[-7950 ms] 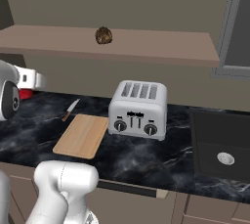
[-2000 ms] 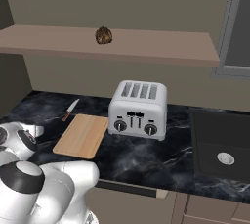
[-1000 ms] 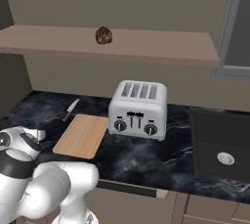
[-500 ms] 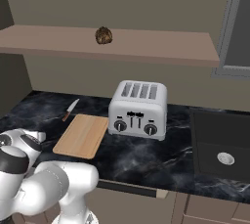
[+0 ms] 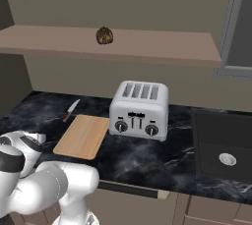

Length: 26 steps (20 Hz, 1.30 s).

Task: Pick the bread, place it on the cutting board, pick the jam, place it on the counter, and close the cabinet.

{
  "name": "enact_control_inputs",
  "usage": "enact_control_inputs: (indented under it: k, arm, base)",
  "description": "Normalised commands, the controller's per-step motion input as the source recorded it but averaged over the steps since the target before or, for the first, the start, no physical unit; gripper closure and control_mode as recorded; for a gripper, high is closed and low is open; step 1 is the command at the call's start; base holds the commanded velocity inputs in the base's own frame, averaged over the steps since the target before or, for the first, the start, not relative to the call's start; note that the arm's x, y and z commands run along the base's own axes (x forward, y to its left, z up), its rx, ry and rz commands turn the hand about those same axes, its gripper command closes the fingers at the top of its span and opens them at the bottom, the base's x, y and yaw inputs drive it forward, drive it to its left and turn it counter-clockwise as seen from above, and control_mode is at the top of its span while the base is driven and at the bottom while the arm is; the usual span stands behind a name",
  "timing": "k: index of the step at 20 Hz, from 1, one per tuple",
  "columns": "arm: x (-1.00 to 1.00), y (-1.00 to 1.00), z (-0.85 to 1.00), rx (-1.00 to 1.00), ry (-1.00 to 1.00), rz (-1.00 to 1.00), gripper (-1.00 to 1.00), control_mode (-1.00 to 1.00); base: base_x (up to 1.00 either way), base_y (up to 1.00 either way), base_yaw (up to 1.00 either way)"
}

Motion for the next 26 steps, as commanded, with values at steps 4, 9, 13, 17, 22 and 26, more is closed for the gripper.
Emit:
enact_control_inputs:
  k: [4,9,13,17,22,26]
  arm:
    - [0.01,0.03,-0.12,0.0,0.0,0.0,1.0,-1.0]
    - [0.01,0.03,-0.12,0.0,0.0,0.0,1.0,-1.0]
    - [0.0,0.0,-0.03,0.0,0.0,0.0,1.0,-1.0]
    - [0.0,0.0,0.0,0.0,0.0,0.0,1.0,-1.0]
    - [0.0,0.0,0.0,0.0,0.0,0.0,1.0,-1.0]
    - [0.0,0.0,0.0,0.0,0.0,0.0,1.0,-1.0]
  base:
    - [0.0,0.0,0.0]
    - [0.0,0.0,0.0]
    - [0.0,0.0,0.0]
    - [0.0,0.0,0.0]
    - [0.0,0.0,0.0]
    - [0.0,0.0,0.0]
